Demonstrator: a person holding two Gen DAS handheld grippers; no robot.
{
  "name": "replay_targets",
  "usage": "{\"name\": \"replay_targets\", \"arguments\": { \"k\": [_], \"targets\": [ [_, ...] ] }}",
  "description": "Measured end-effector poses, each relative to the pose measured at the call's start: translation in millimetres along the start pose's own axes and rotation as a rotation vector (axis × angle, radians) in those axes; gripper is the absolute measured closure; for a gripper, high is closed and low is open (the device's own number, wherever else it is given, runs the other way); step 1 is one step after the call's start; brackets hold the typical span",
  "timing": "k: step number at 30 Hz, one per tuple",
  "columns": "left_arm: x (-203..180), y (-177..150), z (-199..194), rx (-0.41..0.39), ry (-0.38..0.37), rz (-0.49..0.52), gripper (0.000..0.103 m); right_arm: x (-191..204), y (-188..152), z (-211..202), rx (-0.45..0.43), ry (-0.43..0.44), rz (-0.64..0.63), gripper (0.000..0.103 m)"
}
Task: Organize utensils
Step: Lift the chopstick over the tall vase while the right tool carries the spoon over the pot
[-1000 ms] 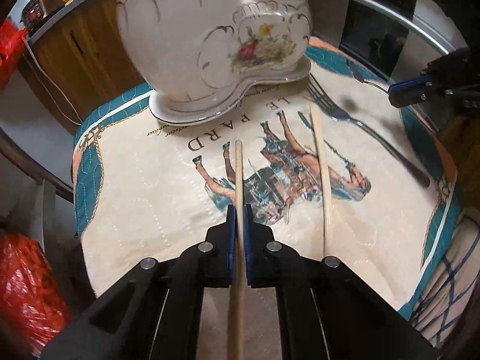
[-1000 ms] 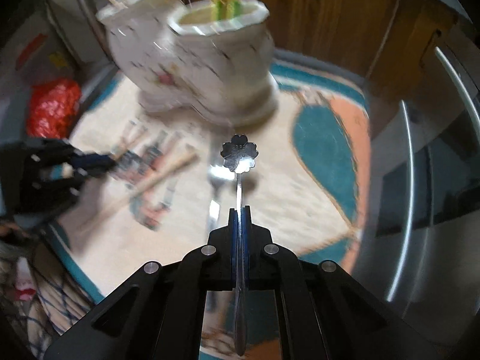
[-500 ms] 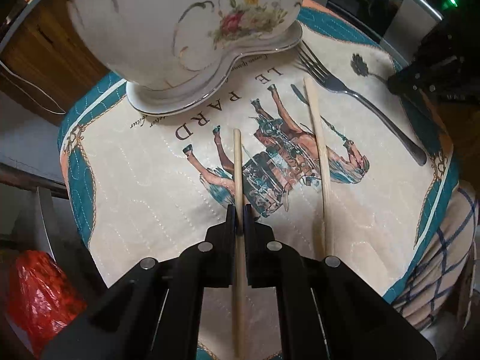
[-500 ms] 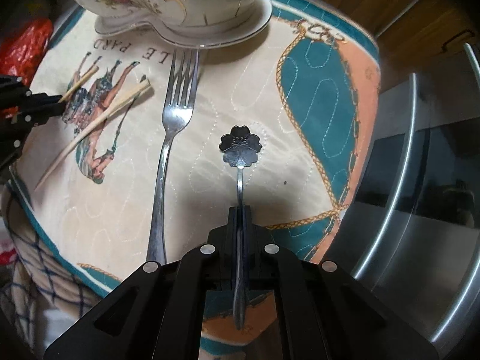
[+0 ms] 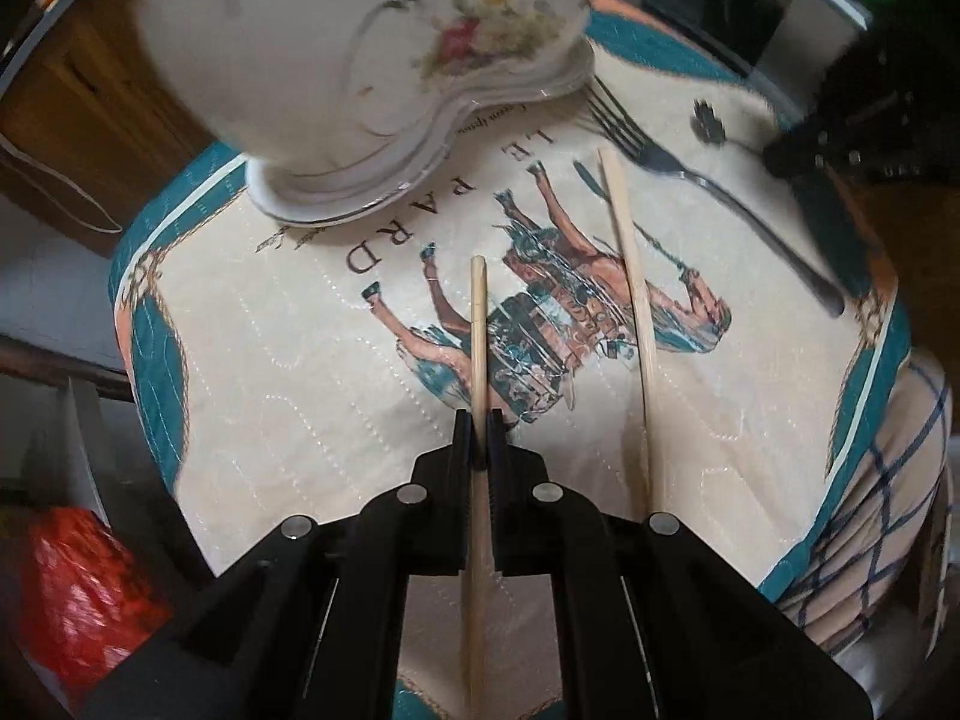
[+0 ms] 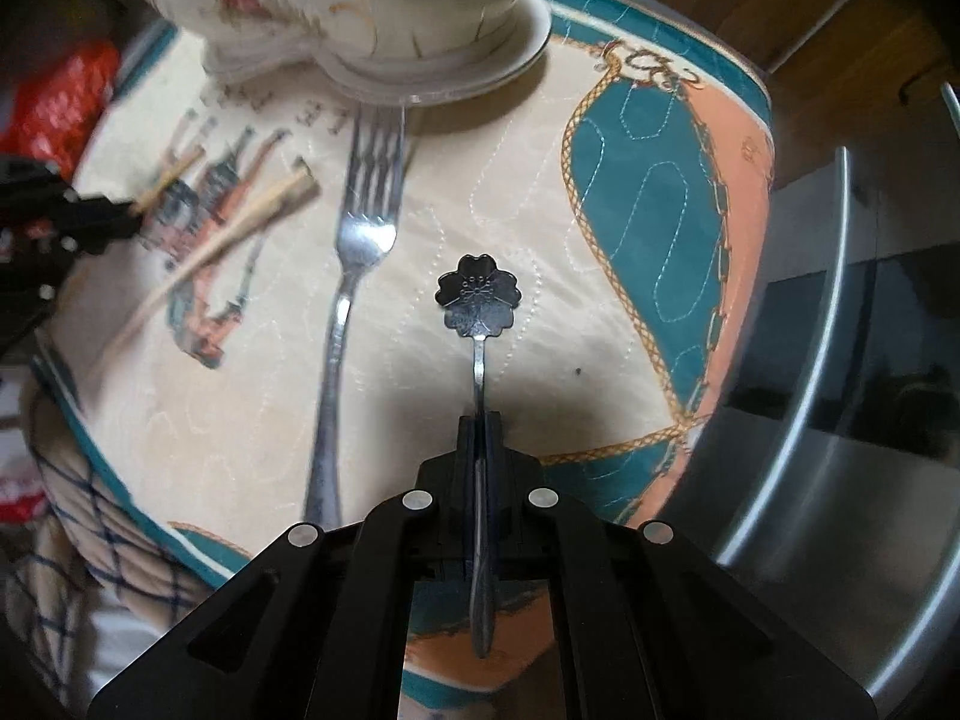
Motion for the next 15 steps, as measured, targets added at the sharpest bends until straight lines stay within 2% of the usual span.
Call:
{"name": "replay_targets", "arguments": {
  "k": [3, 6, 13, 15],
  "targets": [
    [2, -8, -11, -0.092, 0.003, -0.025, 0.098, 0, -7, -14, -0.093, 0.042, 0.021, 0.099],
    [2, -17, -40, -0.261, -0.02, -0.057, 0.098, 0, -15, -39, -0.233, 0.099, 0.048, 0.099],
    [13, -26, -103, -0.567, -0.012, -0.13, 0.098, 3, -22, -98, -0.512, 0.114, 0.084, 0.099],
    [19, -23, -119, -0.63, 0.006, -0.152, 0.098, -4, -17, -113, -0.582, 0.117, 0.093, 0.099]
  ]
}}
Point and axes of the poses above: each gripper's, at about its wrist camera, not at the fingertips, and z roughly the way its jaws point, x to its left, y to its top, the point moved 3 cm from there along z, roughly the way its jaws point
